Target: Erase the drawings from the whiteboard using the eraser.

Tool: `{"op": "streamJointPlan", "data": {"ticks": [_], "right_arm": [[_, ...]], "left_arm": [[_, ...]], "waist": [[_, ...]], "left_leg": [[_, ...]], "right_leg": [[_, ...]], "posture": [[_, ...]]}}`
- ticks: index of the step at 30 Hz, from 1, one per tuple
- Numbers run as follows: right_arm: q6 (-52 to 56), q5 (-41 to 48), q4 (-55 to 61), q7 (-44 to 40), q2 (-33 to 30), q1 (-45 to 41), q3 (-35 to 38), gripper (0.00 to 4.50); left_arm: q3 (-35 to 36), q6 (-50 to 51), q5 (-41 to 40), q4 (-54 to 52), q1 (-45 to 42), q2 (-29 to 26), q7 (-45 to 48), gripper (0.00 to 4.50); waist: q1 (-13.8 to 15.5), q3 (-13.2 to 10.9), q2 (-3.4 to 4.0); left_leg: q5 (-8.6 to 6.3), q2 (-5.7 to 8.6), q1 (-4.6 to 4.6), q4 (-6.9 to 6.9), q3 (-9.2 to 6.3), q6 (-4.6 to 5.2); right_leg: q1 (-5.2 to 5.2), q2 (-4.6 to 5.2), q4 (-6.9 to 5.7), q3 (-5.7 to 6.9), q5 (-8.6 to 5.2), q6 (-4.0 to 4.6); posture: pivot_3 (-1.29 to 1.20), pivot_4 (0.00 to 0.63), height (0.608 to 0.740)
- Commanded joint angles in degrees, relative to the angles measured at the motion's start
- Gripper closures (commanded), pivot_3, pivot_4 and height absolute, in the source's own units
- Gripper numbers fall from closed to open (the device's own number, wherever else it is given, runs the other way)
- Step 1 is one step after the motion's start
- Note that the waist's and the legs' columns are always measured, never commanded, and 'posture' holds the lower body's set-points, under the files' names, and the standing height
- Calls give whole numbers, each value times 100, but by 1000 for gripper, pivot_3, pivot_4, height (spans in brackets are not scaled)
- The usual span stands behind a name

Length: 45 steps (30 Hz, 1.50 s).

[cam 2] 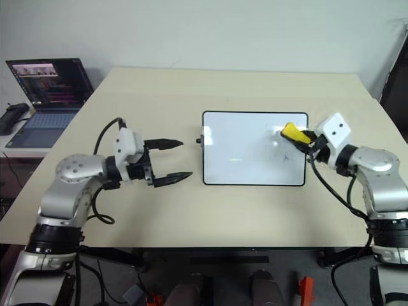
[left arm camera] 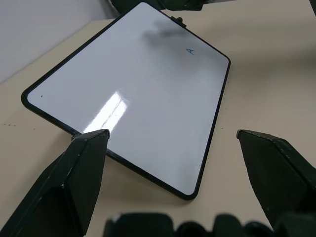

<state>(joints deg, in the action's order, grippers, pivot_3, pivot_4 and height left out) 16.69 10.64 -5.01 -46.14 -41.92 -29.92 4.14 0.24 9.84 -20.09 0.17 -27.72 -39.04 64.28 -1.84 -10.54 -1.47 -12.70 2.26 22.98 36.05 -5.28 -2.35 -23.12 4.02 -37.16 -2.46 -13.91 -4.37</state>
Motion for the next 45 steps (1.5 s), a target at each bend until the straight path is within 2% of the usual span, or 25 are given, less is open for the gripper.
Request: {"op": "streamJointPlan", "data": {"ticks": [1, 12, 17, 20, 29, 33, 35, 38, 40, 42, 45], "right_arm": [[-292, -341, -425, 168, 28, -95, -158, 3431], [-147, -713, -1071, 609, 497, 111, -490, 3433], [-109, -670, -960, 590, 730, 462, -646, 3434], [-106, -691, -890, 569, 883, 701, -785, 3434], [206, -416, 71, 213, 950, 1237, -929, 3451], [581, 246, 1076, -212, 623, 1222, -454, 3452], [1149, 975, 1796, -450, 280, 1071, 144, 3452], [1792, 2079, 2247, -509, -139, 597, 1209, 3452], [2039, 2494, 2057, -394, -342, 276, 1785, 3452], [2091, 2614, 1369, -251, -687, -58, 2471, 3453], [1983, 2172, 412, -24, -1201, -22, 2749, 3455]], "left_arm": [[94, 3, -55, -219, -18, -42, -44, 0], [100, 83, -65, -368, -2, 35, -230, 0], [99, 86, -61, -357, -8, 30, -245, 0], [89, 88, -64, -347, -35, 35, -257, 0], [64, 28, -20, -221, -122, 52, -246, 0], [53, 16, -33, -173, -191, 92, -242, 0], [95, 99, -131, -232, -236, 103, -232, 0], [97, 251, -285, -384, -279, 111, -144, 0], [94, 406, -472, -499, -364, 229, -170, 0], [4, 698, -786, -741, -532, 541, -304, 0], [-334, 965, -834, -988, -723, 956, -427, 0]], "waist": [[-1, 0, 0], [-53, 2, -2], [-57, 6, -9], [-77, 13, -20], [-107, 18, -29], [-86, 12, -18], [-65, 6, -9], [-46, -2, 4], [-33, -2, 3], [16, -3, 1], [138, -6, -8]], "left_leg": [[0, 1, 0, 0, 1, 0], [2, -3, -21, 7, 5, 2], [2, -6, -113, 3, -2, 3], [2, -8, -133, 6, -3, 4], [3, -56, -179, 5, 1, 5], [3, -62, -156, 2, 2, 4], [3, -62, -102, 3, -2, 4], [1, -60, -53, 3, -12, 2], [-1, -61, -39, 1, -16, -1], [-4, -64, -35, 1, -23, -5], [-4, -57, -19, 5, -30, -5]], "right_leg": [[0, 0, 0, 0, 0, 0], [20, -3, -4, -4, 3, 3], [120, -7, 15, 2, -4, -3], [140, -7, 13, 2, -16, -24], [181, -11, 13, -4, -32, 10], [160, -18, 16, -1, -30, 7], [105, -22, 13, 0, -12, -21], [70, -24, 17, 6, 6, 6], [57, -26, 20, 12, 7, 7], [59, -30, 24, 20, 5, 9], [60, -26, 36, 30, 5, 8]], "posture": [[0, 150, 740], [0, 150, 740], [0, 150, 740], [0, 150, 740], [0, 150, 740], [0, 150, 740], [0, 150, 740], [0, 150, 740], [0, 150, 740], [0, 150, 740], [0, 150, 740]]}}
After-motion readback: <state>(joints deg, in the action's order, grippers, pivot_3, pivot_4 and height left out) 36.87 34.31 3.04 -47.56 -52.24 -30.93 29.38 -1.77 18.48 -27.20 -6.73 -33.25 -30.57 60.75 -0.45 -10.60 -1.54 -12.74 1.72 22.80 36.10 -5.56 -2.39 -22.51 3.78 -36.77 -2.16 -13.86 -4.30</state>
